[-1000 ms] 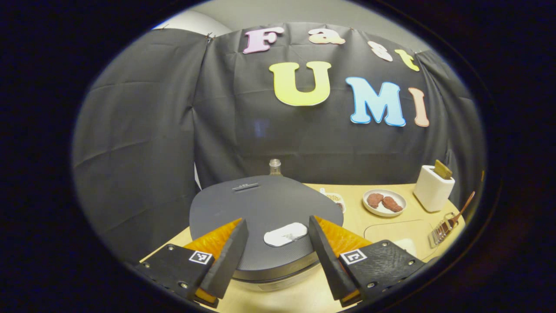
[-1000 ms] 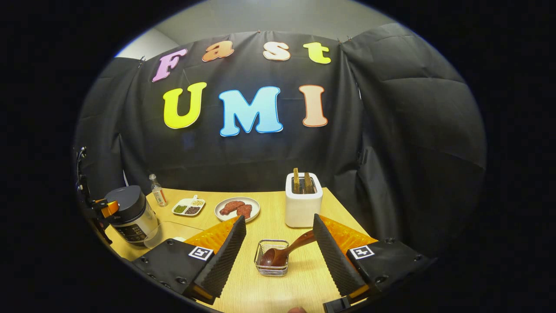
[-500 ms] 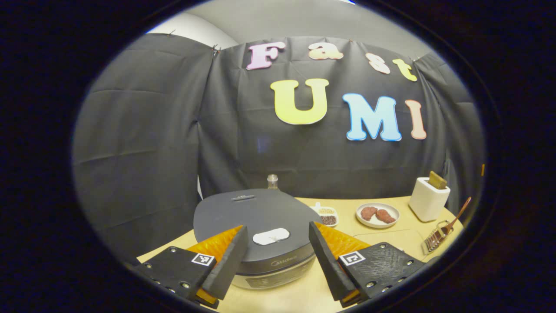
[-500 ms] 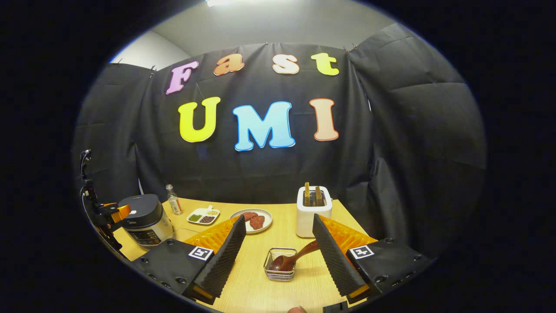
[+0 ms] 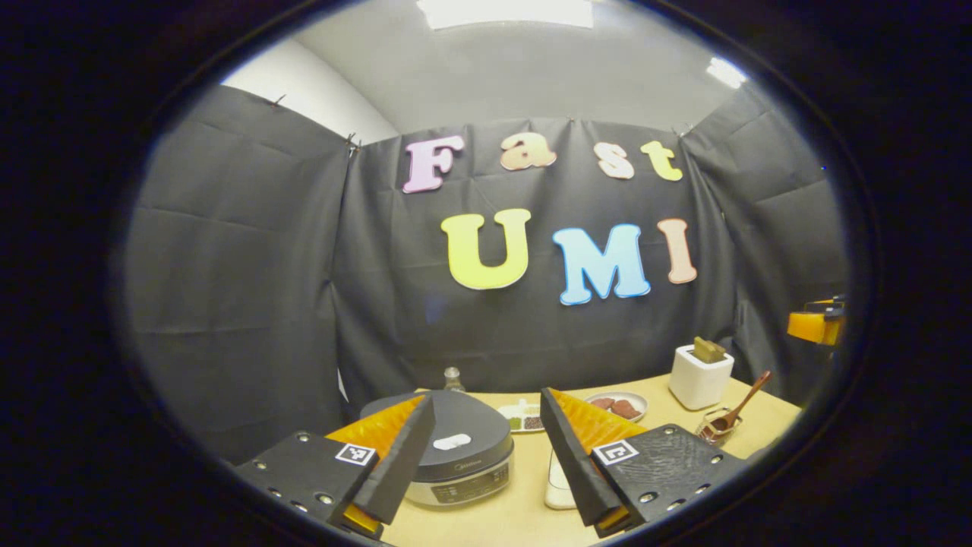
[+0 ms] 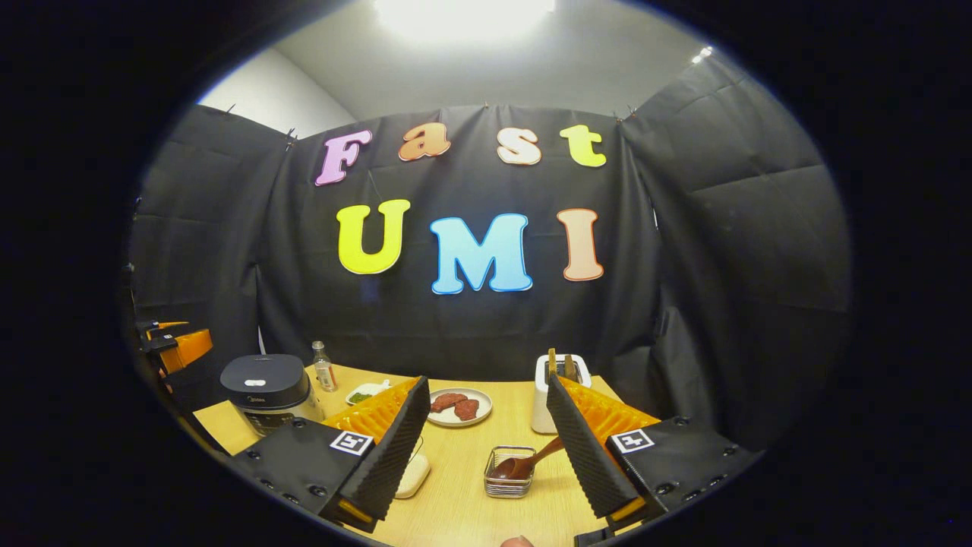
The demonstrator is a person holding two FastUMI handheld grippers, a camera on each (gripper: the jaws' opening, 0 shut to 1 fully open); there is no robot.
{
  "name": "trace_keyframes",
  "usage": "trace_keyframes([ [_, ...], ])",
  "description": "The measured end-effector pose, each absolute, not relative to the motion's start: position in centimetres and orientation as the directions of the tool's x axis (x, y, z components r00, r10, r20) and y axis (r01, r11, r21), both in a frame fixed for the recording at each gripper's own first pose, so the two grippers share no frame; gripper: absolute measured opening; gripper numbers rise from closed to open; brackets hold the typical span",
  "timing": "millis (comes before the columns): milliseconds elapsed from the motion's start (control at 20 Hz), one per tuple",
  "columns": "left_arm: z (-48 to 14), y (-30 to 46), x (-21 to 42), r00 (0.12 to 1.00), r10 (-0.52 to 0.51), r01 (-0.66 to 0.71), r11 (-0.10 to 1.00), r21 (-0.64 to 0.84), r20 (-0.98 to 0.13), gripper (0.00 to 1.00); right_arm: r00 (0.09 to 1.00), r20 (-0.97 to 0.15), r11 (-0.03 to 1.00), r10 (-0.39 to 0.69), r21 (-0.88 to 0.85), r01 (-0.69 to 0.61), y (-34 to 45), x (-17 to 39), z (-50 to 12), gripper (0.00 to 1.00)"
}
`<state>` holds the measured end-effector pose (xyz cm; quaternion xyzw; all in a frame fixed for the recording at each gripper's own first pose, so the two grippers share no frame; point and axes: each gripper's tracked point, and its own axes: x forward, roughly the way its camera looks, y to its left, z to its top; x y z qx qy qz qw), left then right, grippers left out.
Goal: Close the left gripper, press the button to open the rice cooker; take a wooden spoon from the chopstick holder with the right hand, scoop a spoonful of rice and pour it into the rice cooker, then put the wooden spoon back into the chopstick holder.
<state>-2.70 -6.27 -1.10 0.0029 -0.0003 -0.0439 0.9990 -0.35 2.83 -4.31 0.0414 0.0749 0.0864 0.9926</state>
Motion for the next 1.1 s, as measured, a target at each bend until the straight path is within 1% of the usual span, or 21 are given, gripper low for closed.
trace_keyframes([
  [150,0.7,-5.1,-5.0,0.994,-0.105,0.105,0.994,0.023,0.037,0.87,0.977,-0.128,0.983,0.169,0.096,-0.157,3.5,-2.1,-3.5,0.98],
  [300,1.5,-3.6,-6.4,0.994,-0.084,0.081,0.996,0.045,0.072,0.87,0.982,-0.117,0.987,0.150,0.082,-0.141,3.7,-3.9,-2.8,0.98],
  [400,1.1,-3.6,-7.1,0.993,-0.098,0.096,0.995,0.034,0.067,0.87,0.984,-0.111,0.988,0.140,0.077,-0.132,3.6,-4.8,-2.4,0.98],
  [550,0.4,-2.8,-7.8,0.994,-0.089,0.088,0.996,0.025,0.056,0.88,0.985,-0.110,0.989,0.136,0.069,-0.129,3.7,-5.9,-2.1,0.98],
  [650,0.4,-2.7,-7.9,0.994,-0.096,0.096,0.995,0.016,0.052,0.87,0.985,-0.110,0.990,0.132,0.062,-0.126,3.6,-6.4,-2.0,0.98],
  [700,0.2,-2.5,-8.2,0.994,-0.093,0.092,0.996,0.019,0.050,0.88,0.985,-0.111,0.990,0.130,0.061,-0.123,3.6,-6.7,-2.0,0.98],
  [750,0.3,-2.2,-8.3,0.994,-0.092,0.091,0.996,0.024,0.052,0.87,0.985,-0.111,0.990,0.132,0.063,-0.125,3.6,-7.1,-1.9,0.98],
  [850,0.7,-2.1,-8.5,0.994,-0.095,0.094,0.995,0.021,0.058,0.88,0.986,-0.110,0.991,0.125,0.063,-0.119,3.5,-7.4,-1.7,0.98],
  [1100,1.0,-2.3,-8.9,0.991,-0.110,0.109,0.994,0.018,0.073,0.88,0.988,-0.100,0.992,0.118,0.049,-0.113,3.4,-8.3,-0.9,0.98],
])
